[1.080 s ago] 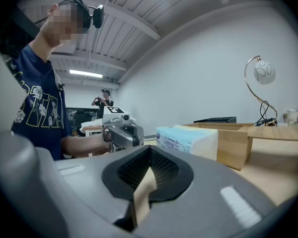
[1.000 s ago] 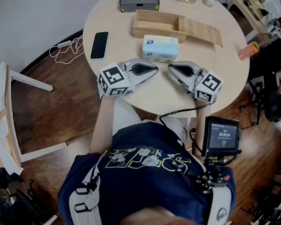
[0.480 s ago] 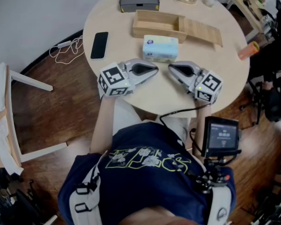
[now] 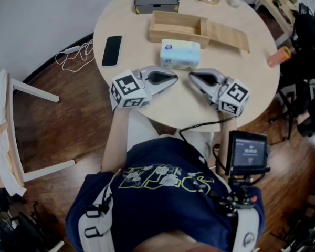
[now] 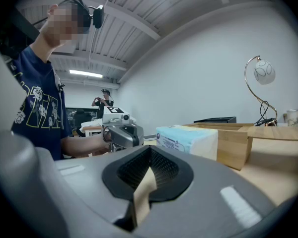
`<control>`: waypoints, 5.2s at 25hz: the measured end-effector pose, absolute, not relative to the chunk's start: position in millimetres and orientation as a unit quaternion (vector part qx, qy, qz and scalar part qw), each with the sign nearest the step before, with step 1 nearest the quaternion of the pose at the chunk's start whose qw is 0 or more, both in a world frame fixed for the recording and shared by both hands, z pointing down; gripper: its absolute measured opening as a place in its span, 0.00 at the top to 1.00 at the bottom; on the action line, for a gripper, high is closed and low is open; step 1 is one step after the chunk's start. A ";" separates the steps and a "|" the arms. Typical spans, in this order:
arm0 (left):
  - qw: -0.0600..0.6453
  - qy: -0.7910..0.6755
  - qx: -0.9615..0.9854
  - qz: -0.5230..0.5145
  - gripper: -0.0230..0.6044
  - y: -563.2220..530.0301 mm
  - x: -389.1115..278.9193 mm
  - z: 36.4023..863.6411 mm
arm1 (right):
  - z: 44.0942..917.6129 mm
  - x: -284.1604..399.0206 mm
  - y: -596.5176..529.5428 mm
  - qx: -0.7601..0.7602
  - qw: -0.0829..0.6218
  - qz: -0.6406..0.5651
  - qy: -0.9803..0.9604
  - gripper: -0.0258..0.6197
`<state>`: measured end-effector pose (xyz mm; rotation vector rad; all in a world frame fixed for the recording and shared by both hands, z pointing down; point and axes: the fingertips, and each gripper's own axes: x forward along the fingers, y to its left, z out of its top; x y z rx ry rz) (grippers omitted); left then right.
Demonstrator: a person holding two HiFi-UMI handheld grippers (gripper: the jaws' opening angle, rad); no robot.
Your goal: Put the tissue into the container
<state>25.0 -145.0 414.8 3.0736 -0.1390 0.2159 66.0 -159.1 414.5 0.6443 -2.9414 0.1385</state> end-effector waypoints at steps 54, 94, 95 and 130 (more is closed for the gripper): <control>0.034 -0.048 0.996 0.066 0.96 -144.8 27.1 411.8 | 413.4 67.4 -159.6 0.211 0.064 0.043 -0.974 0.96; 0.040 -0.050 0.995 0.072 0.96 -144.0 25.2 409.5 | 409.2 62.2 -158.0 0.215 0.073 0.045 -0.973 0.96; 0.039 -0.051 0.995 0.073 0.96 -143.9 25.2 409.5 | 409.6 62.4 -157.8 0.213 0.073 0.045 -0.973 0.96; 0.040 -0.052 0.995 0.071 0.96 -144.3 30.4 413.5 | 412.8 68.9 -158.3 0.210 0.057 0.044 -0.975 0.96</control>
